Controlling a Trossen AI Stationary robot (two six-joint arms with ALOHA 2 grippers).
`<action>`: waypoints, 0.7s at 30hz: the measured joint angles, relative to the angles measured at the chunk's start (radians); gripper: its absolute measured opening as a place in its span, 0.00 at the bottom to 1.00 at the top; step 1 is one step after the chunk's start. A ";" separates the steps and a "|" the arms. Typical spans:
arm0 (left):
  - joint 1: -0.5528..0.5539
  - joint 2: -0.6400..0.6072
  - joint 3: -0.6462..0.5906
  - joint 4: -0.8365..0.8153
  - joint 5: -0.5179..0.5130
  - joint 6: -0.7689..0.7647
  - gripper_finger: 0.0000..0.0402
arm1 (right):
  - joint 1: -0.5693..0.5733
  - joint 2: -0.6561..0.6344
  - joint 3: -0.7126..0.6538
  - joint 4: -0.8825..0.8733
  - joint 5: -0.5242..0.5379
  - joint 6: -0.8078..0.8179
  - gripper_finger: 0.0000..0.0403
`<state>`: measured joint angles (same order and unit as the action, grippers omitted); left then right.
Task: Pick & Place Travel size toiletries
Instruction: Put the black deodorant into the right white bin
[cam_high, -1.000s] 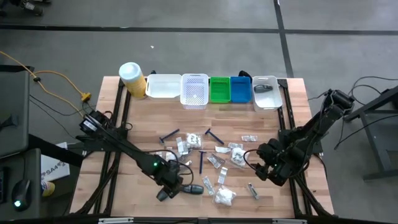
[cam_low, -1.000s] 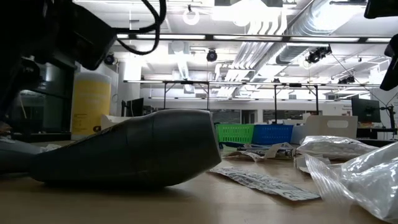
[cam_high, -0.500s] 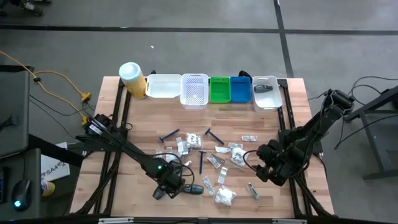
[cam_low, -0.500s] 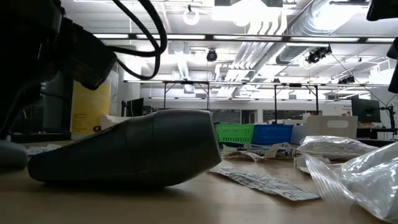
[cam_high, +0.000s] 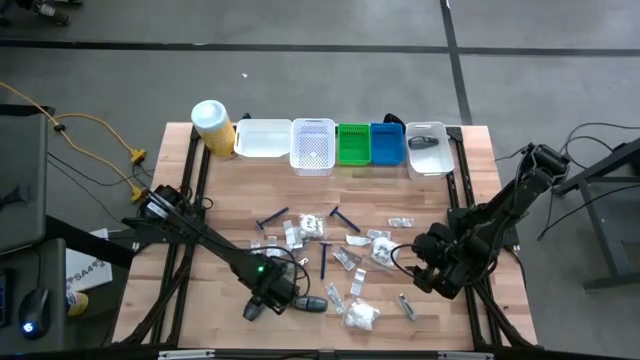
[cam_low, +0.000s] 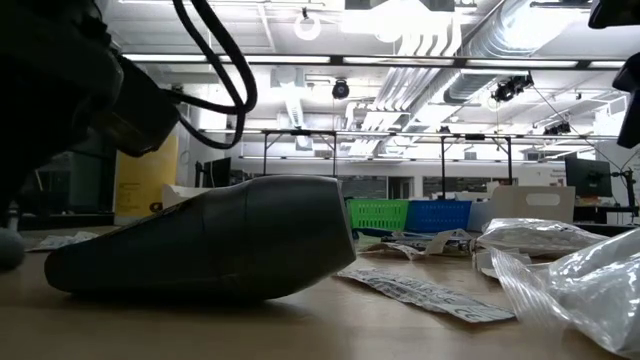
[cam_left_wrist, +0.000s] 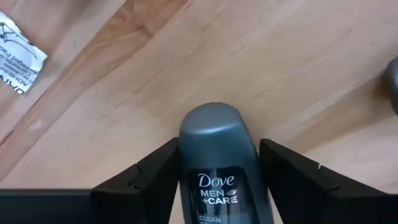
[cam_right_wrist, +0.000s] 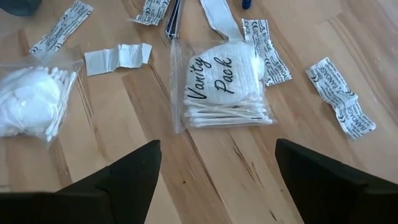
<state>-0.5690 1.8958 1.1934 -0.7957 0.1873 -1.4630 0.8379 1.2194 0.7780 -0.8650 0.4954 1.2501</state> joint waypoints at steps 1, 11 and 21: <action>0.000 0.001 0.000 -0.004 0.004 -0.005 0.51 | 0.000 0.000 0.000 0.000 0.000 -0.006 0.77; 0.000 0.003 -0.002 -0.016 0.043 0.004 0.46 | 0.000 0.000 0.000 -0.002 0.003 -0.051 0.77; 0.032 0.008 0.052 -0.062 -0.005 0.129 0.45 | 0.000 0.000 0.000 0.007 0.064 -0.070 0.77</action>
<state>-0.5368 1.9042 1.2456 -0.8577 0.1825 -1.3338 0.8379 1.2194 0.7780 -0.8581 0.5591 1.1797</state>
